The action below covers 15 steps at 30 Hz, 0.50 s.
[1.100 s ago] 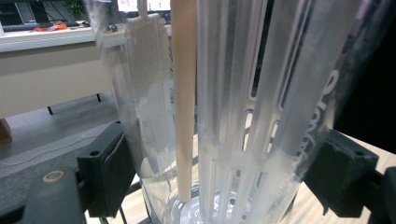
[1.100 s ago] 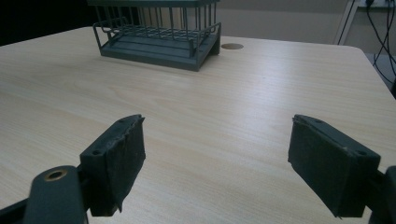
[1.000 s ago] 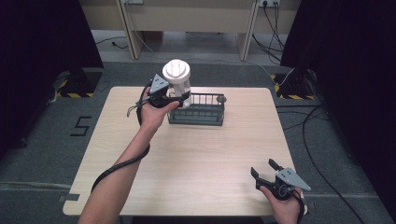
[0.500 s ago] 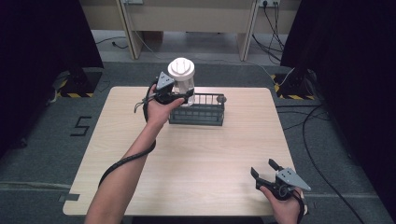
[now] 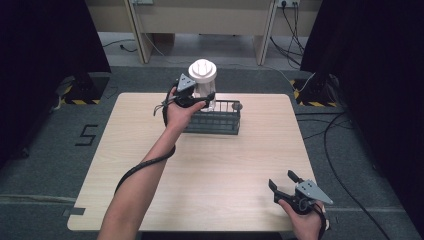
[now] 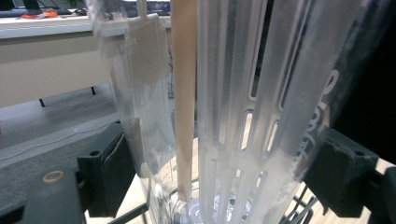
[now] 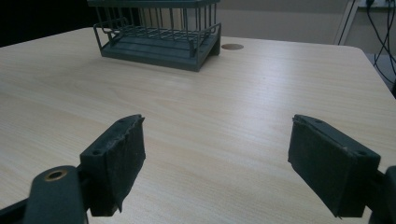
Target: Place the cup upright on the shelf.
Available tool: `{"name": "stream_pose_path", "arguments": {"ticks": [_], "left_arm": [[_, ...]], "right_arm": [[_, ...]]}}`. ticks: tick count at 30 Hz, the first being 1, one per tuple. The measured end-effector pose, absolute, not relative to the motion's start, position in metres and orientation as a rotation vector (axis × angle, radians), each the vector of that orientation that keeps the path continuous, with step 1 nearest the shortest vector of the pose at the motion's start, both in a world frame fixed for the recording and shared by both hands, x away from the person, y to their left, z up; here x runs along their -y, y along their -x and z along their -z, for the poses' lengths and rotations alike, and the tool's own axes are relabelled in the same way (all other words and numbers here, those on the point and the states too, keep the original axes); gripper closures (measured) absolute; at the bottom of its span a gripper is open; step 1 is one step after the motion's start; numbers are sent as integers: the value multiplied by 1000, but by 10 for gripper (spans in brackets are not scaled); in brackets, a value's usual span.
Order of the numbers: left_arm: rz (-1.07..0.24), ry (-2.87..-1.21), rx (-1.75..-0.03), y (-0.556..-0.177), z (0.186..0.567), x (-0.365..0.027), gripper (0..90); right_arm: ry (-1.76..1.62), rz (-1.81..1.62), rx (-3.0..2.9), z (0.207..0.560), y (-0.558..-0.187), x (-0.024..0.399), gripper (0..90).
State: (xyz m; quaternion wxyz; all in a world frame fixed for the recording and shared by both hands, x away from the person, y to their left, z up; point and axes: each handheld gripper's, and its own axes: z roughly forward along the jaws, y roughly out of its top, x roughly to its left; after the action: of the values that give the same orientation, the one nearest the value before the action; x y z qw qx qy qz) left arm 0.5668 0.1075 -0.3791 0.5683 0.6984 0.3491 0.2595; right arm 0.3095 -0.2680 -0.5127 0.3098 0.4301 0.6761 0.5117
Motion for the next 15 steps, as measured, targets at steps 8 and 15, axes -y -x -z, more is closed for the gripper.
{"name": "stream_pose_path", "arguments": {"ticks": [8, 15], "left_arm": [[-605, -1645, -818, -568, 382, -98, 179], [-603, -1650, -834, -570, 388, -96, 179]], "right_arm": [[-1140, -1355, -1786, 513, -309, 268, 193], [-1146, -1358, -1784, 513, -309, 268, 193]]}}
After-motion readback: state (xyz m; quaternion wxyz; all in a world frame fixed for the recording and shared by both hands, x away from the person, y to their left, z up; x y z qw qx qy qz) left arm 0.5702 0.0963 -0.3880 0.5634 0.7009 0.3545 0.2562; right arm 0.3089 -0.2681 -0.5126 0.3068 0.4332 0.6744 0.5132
